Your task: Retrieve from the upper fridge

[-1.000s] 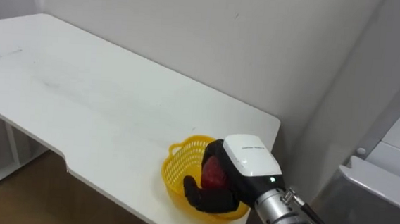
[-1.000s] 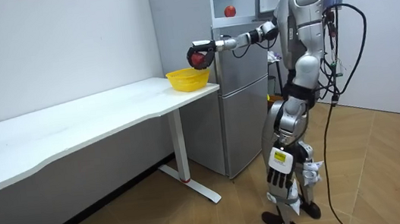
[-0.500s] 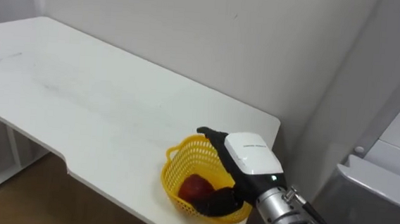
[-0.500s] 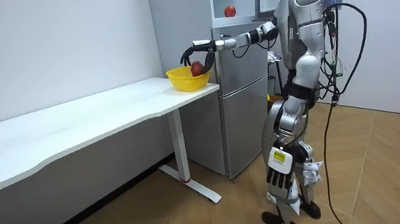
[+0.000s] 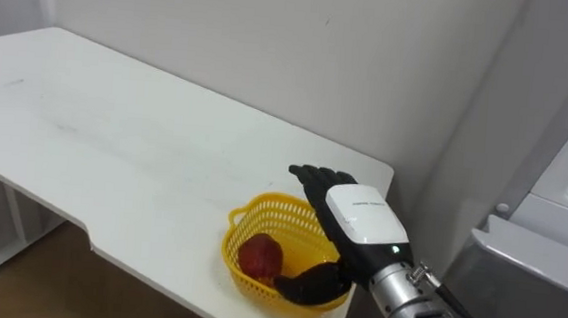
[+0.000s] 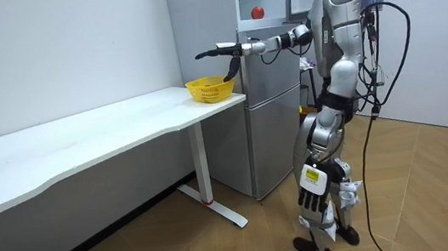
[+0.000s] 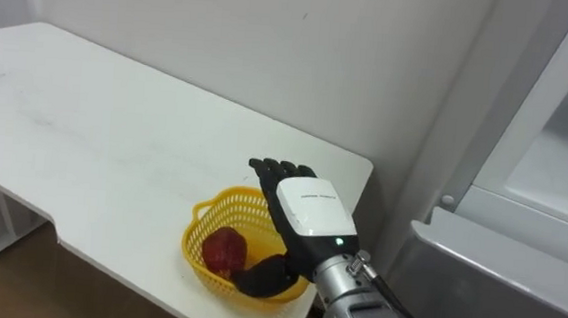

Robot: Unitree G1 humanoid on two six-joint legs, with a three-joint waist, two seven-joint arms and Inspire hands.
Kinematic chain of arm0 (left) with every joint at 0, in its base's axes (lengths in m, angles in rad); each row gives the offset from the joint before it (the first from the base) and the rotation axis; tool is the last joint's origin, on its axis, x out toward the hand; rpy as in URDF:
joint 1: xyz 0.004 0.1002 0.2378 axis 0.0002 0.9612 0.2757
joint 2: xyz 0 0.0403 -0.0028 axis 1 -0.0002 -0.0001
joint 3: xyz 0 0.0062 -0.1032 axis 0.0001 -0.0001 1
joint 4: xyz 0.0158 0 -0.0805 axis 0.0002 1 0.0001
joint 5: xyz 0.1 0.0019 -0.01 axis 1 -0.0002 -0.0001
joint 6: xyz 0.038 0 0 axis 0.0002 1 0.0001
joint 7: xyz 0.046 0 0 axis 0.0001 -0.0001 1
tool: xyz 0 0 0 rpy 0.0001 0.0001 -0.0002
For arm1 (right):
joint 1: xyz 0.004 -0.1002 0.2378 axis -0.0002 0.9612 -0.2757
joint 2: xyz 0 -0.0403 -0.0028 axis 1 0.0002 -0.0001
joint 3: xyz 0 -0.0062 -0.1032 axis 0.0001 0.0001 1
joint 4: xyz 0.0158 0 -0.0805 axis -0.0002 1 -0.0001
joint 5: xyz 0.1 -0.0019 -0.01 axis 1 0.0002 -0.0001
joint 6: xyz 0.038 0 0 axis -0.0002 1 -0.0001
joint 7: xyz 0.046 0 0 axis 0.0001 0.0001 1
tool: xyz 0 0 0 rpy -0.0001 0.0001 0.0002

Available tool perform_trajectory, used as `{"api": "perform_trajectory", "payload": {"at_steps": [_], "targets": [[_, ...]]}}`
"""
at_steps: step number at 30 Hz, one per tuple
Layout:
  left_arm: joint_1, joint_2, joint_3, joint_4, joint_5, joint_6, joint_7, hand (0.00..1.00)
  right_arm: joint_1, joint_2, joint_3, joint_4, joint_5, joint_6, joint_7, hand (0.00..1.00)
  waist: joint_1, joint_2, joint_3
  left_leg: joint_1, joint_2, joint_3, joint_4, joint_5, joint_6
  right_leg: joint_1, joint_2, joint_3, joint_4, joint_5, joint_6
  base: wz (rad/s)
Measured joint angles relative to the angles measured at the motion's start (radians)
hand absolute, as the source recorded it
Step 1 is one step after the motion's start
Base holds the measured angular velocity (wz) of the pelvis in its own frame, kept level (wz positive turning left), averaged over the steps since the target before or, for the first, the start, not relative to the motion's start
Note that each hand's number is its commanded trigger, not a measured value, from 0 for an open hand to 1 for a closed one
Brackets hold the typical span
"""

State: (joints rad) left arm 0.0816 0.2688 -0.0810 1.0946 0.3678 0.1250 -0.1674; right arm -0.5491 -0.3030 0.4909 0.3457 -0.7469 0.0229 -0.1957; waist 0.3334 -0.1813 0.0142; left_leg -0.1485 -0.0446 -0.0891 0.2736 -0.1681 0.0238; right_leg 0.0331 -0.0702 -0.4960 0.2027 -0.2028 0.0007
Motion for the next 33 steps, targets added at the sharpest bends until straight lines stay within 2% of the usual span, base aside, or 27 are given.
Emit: {"api": "perform_trajectory", "payload": {"at_steps": [6, 11, 15, 18, 22, 26, 27, 29, 30, 31, 33], "targets": [[-0.001, 0.000, -0.014, 0.007, -0.002, -0.001, 0.016, 0.00, 0.000, 0.000, -0.003, 0.000, 0.041, -0.002, -0.006, 0.00, -0.002, 0.000, 0.0002, -0.001, -0.002, -0.002, 0.000, 0.001, 0.001, 0.001, -0.001, 0.000, 0.000, 0.000, 0.000, 0.00], [-0.003, -0.006, -0.022, 0.019, -0.002, -0.002, 0.032, 0.00, 0.000, 0.000, -0.013, -0.004, 0.134, -0.012, -0.033, 0.00, -0.008, 0.003, 0.0023, -0.001, -0.002, -0.002, 0.003, 0.001, 0.002, 0.004, -0.001, 0.002, 0.000, 0.000, 0.000, 0.01], [0.004, -0.025, -0.021, 0.026, -0.002, -0.001, 0.049, 0.00, 0.000, 0.005, -0.058, -0.063, 0.168, -0.014, -0.048, 0.00, -0.028, 0.023, 0.0120, -0.001, -0.001, 0.001, 0.013, 0.000, 0.003, 0.010, -0.002, 0.017, 0.001, 0.000, 0.000, -0.01], [0.010, -0.035, -0.021, 0.027, -0.002, -0.001, 0.053, 0.00, 0.000, 0.008, -0.086, -0.142, 0.176, -0.012, -0.064, 0.00, -0.029, 0.032, 0.0107, -0.001, 0.000, 0.007, 0.013, 0.001, 0.005, 0.001, -0.004, 0.032, 0.002, 0.000, 0.000, -0.12], [0.018, -0.049, -0.021, 0.025, -0.005, 0.000, 0.077, 0.00, 0.023, 0.010, -0.099, -0.267, 0.233, -0.015, -0.093, 0.00, -0.041, 0.049, 0.0014, 0.007, 0.004, 0.029, 0.011, 0.001, 0.007, 0.001, -0.003, 0.058, 0.003, 0.000, 0.000, -0.09], [0.027, -0.060, -0.010, 0.026, -0.003, 0.000, 0.079, 0.00, 0.030, 0.026, -0.111, -0.339, 0.240, -0.016, -0.092, 0.00, -0.053, 0.064, 0.0008, 0.020, 0.014, 0.058, 0.007, -0.001, 0.009, 0.001, 0.001, 0.085, 0.003, 0.002, -0.001, -0.22], [0.027, -0.066, -0.007, 0.027, -0.003, -0.002, 0.079, 0.00, 0.050, 0.033, -0.132, -0.387, 0.240, -0.021, -0.093, 0.00, -0.059, 0.074, 0.0022, 0.020, 0.016, 0.059, 0.010, -0.001, 0.009, 0.000, 0.000, 0.087, 0.003, 0.005, -0.001, -0.08], [0.032, -0.074, -0.005, 0.026, -0.006, -0.008, 0.079, 0.00, 0.088, 0.040, -0.167, -0.459, 0.253, -0.035, -0.096, 0.00, -0.067, 0.090, -0.0035, 0.021, 0.017, 0.064, 0.012, -0.004, 0.011, 0.001, 0.000, 0.091, 0.003, 0.006, -0.001, -0.08], [0.044, -0.078, -0.006, 0.025, -0.009, -0.015, 0.079, 0.00, 0.101, 0.047, -0.180, -0.486, 0.271, -0.049, -0.099, 0.00, -0.083, 0.100, -0.0124, 0.025, 0.017, 0.070, 0.010, -0.004, 0.011, 0.001, 0.000, 0.100, 0.004, 0.007, 0.000, -0.15], [0.048, -0.082, -0.009, 0.025, -0.009, -0.022, 0.079, 0.00, 0.105, 0.048, -0.191, -0.513, 0.286, -0.056, -0.100, 0.00, -0.098, 0.111, -0.0174, 0.032, 0.017, 0.076, 0.006, -0.003, 0.012, 0.003, 0.000, 0.108, 0.005, 0.008, 0.001, -0.17], [0.064, -0.084, -0.011, 0.026, -0.008, -0.024, 0.078, 0.00, 0.107, 0.050, -0.205, -0.546, 0.310, -0.065, -0.105, 0.00, -0.116, 0.128, -0.0189, 0.045, 0.017, 0.090, -0.007, -0.001, 0.015, 0.007, -0.002, 0.118, 0.010, 0.008, 0.001, -0.24]]}}
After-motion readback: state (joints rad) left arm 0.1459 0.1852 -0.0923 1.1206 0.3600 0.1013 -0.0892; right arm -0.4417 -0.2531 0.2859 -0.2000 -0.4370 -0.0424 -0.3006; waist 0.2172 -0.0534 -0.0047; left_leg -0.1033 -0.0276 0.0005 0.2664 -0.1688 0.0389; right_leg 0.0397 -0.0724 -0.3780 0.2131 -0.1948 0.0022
